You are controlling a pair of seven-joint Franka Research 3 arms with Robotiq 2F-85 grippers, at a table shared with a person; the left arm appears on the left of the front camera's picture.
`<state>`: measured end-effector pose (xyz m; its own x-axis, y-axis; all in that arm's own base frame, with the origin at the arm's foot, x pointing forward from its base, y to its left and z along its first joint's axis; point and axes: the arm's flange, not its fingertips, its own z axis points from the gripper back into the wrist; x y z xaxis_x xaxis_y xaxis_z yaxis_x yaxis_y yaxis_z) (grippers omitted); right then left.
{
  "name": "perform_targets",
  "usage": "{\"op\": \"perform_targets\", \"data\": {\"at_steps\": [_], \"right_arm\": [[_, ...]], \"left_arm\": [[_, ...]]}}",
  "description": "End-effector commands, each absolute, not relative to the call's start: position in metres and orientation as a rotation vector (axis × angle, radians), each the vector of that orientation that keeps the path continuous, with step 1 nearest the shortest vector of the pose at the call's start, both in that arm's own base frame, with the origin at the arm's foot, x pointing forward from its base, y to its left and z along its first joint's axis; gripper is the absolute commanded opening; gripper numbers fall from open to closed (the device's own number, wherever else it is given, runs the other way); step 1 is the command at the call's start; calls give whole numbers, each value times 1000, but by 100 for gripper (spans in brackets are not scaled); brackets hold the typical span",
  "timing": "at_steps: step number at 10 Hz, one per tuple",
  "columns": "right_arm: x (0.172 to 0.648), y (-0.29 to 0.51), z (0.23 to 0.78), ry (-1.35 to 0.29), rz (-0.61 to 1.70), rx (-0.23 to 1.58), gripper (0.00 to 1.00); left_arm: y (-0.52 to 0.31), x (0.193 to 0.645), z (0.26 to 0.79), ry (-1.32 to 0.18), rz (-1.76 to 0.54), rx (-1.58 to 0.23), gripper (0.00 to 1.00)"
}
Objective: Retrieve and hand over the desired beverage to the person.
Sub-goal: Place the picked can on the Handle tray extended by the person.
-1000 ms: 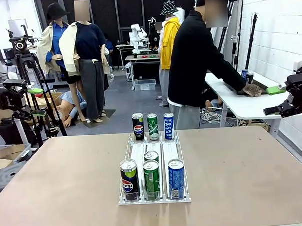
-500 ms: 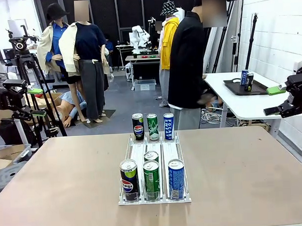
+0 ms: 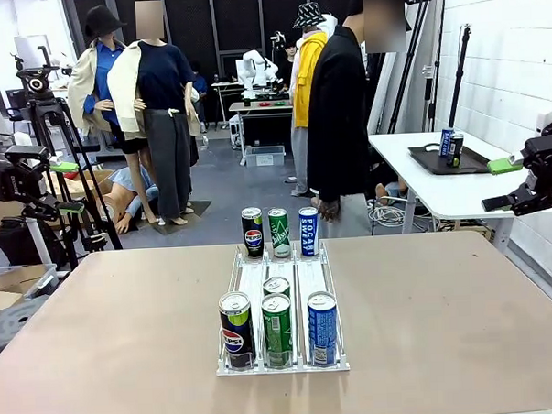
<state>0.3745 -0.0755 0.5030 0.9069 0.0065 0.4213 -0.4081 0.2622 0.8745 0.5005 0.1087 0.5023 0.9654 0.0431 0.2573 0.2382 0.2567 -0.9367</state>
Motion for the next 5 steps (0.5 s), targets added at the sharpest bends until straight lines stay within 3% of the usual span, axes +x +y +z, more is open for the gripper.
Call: {"op": "perform_targets", "data": {"at_steps": [1,5], "right_arm": [[370,-74,501,-365,296,1288,100],[370,-74,501,-365,296,1288,100]], "left_arm": [[110,500,503,-254,-133,-1308,100],[110,500,503,-254,-133,-1308,100]]}}
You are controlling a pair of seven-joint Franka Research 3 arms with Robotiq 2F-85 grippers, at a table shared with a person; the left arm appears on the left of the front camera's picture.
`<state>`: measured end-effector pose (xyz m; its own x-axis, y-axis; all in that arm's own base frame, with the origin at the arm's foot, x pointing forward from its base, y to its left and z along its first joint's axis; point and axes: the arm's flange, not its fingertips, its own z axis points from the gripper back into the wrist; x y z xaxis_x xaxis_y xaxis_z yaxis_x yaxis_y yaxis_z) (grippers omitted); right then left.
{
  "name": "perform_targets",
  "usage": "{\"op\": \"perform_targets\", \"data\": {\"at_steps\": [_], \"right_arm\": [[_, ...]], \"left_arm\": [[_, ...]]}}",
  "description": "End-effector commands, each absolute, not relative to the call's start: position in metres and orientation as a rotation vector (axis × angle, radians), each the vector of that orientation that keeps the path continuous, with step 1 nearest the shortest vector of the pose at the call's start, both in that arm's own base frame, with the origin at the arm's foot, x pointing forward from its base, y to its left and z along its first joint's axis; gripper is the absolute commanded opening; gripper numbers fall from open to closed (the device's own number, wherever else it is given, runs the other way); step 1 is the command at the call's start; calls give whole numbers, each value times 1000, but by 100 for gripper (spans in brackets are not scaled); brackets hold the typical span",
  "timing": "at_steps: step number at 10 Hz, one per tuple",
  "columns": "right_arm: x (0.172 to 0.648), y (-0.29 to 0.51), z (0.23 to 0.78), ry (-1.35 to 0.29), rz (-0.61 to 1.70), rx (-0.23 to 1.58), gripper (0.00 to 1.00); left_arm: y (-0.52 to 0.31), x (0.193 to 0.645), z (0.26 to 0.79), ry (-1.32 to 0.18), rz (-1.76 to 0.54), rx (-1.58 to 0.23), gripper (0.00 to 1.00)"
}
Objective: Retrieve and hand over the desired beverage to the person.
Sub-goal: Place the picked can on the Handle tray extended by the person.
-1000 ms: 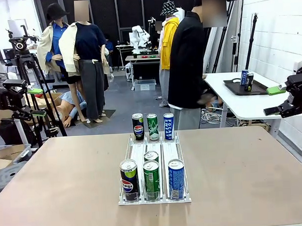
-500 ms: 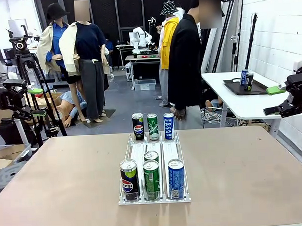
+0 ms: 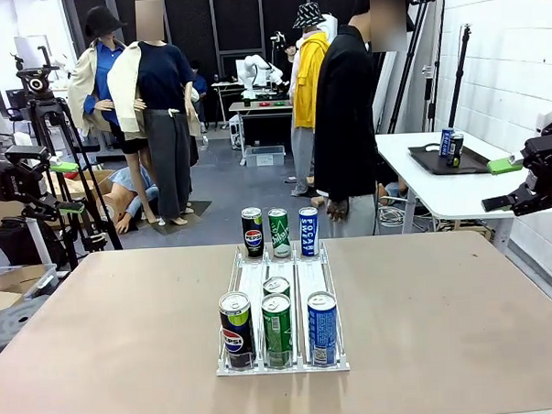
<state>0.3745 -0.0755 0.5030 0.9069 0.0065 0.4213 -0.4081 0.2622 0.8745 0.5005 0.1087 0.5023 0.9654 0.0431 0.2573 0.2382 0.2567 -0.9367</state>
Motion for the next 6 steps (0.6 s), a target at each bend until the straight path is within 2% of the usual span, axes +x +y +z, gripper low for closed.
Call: {"op": "perform_targets", "data": {"at_steps": [1,6], "right_arm": [[370,-74,501,-365,296,1288,100],[370,-74,501,-365,296,1288,100]], "left_arm": [[110,500,503,-254,-133,-1308,100],[110,500,503,-254,-133,-1308,100]]}}
